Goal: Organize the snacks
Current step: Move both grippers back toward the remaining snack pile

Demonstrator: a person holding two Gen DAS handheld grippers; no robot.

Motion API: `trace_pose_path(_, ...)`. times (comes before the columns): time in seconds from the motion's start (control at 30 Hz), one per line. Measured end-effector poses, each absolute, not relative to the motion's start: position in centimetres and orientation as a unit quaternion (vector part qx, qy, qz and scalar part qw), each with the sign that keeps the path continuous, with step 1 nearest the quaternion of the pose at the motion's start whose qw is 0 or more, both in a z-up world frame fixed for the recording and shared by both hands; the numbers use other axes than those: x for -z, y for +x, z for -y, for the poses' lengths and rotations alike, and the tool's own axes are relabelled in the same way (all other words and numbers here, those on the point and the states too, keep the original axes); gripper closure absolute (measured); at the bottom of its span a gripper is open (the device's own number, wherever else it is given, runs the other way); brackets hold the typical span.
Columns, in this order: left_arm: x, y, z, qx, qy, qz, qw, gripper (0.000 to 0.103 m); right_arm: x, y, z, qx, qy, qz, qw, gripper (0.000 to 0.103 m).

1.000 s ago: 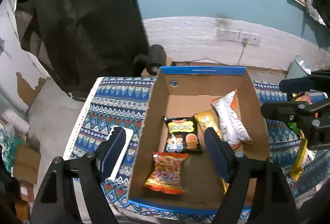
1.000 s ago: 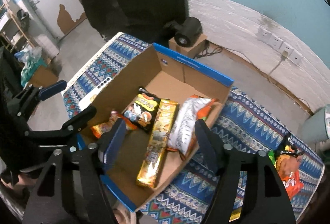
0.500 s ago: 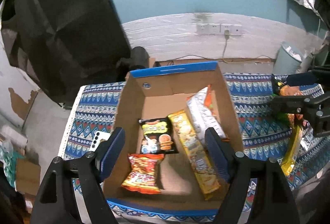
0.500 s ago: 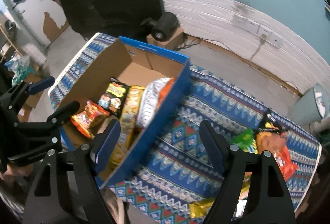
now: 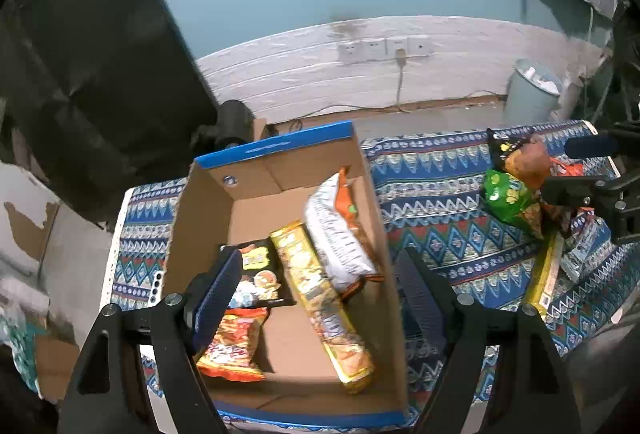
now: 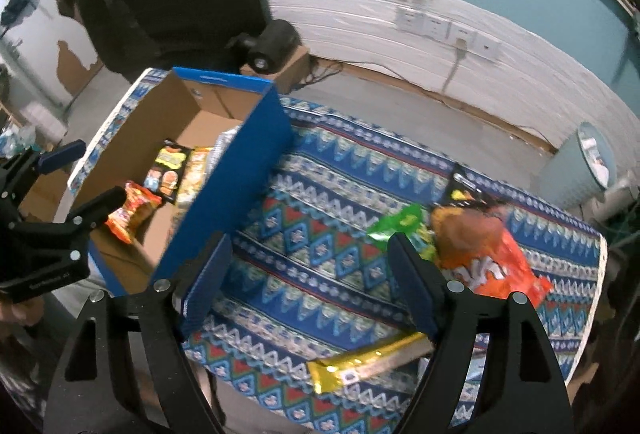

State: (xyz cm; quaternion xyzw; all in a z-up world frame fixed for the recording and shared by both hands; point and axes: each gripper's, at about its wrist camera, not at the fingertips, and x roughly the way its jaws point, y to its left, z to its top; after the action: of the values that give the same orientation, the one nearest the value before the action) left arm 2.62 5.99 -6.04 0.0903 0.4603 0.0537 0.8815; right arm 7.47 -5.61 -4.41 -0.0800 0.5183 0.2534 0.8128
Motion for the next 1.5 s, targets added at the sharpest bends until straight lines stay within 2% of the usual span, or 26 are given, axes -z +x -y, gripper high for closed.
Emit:
trace_pose_path(0.77, 9.9, 7.0, 3.8, 0.025, 0.143, -0.499, 0.854, 0.022, 7.7, 9.2, 16.7, -0.19, -0.07, -0.564, 0.8, 0.023)
trace_pose_path(1.3, 15.9, 12.9, 6.6, 0.048, 0.143, -0.554, 0.819, 0.022, 15.2, 15.2, 19.5, -0.191, -0.051, -0.631, 0.75, 0.023)
trace_pose_path(1.5, 17.4, 14.4, 6.6, 0.051, 0.138, -0.565, 0.812, 0.022, 16.9, 15.7, 19.3, -0.191, -0.058, -0.63, 0.75, 0.022)
